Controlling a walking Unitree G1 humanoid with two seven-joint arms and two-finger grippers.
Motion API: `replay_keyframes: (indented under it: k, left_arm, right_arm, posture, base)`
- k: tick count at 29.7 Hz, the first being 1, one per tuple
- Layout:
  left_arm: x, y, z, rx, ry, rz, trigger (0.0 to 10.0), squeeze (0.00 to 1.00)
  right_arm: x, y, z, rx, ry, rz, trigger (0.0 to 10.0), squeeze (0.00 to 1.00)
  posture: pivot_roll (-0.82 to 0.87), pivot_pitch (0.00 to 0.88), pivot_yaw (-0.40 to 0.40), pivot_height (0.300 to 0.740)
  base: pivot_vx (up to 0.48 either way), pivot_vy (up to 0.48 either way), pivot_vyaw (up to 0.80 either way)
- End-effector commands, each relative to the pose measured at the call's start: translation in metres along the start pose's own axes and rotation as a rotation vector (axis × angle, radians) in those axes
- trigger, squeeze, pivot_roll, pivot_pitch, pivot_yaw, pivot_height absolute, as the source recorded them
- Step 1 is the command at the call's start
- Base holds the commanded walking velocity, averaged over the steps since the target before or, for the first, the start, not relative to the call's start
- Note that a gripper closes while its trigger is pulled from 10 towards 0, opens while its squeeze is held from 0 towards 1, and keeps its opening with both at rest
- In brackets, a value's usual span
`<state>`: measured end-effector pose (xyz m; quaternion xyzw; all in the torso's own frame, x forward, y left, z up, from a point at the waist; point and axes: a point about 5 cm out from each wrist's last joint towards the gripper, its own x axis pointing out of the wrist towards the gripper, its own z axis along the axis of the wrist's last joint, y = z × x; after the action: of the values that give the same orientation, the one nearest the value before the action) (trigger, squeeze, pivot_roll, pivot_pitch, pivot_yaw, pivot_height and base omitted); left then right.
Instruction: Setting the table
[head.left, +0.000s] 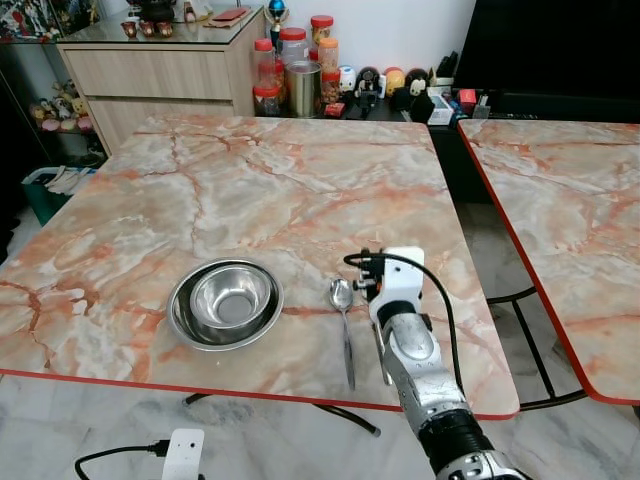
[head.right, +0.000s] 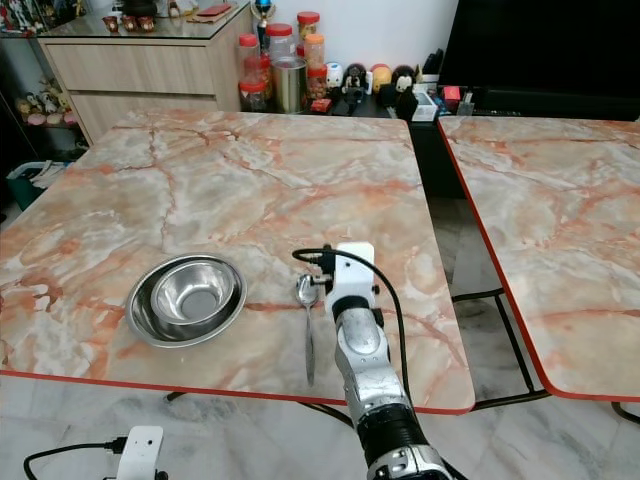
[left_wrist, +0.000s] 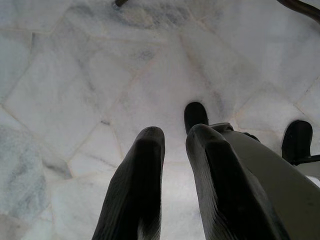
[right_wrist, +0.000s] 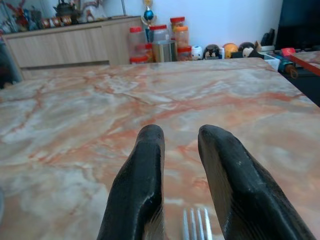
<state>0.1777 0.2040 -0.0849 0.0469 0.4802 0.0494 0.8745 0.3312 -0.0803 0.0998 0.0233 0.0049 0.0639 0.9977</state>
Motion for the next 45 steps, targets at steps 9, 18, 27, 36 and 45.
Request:
replay_keyframes:
  k: [9,18,27,36,45]
  left_arm:
    - [0.001,0.001,0.007,0.025,-0.03,0.011,10.0,0.0]
    - [0.001,-0.004,0.01,0.036,-0.037,0.005,10.0,0.0]
    - [0.001,-0.008,0.009,0.03,-0.041,0.006,10.0,0.0]
    - [0.0,-0.009,0.003,0.023,-0.029,0.007,10.0,0.0]
    - [0.0,-0.009,0.003,0.015,-0.029,0.011,10.0,0.0]
  right_arm:
    - [0.006,-0.012,0.009,-0.033,-0.043,-0.005,10.0,0.0]
    - [0.008,-0.025,0.011,-0.057,-0.051,-0.031,10.0,0.0]
    - [0.004,-0.031,0.016,-0.078,-0.086,-0.029,10.0,0.0]
    - [-0.014,-0.032,0.005,-0.107,-0.088,0.006,10.0,0.0]
    - [-0.04,-0.045,-0.005,-0.163,-0.076,0.018,10.0,0.0]
  posture:
    - [-0.03,0.0,-0.005,0.74]
    - [-0.06,0.0,-0.014,0.74]
    - [-0.05,0.0,-0.033,0.74]
    - [-0.05,0.0,-0.047,0.74]
    - [-0.06,0.0,-0.047,0.74]
  base:
    - [0.0,-0.103,0.0]
    - [0.0,-0.358,0.0]
    - [0.0,-0.406,0.0]
    - [0.0,-0.406,0.0]
    - [0.0,-0.405,0.0]
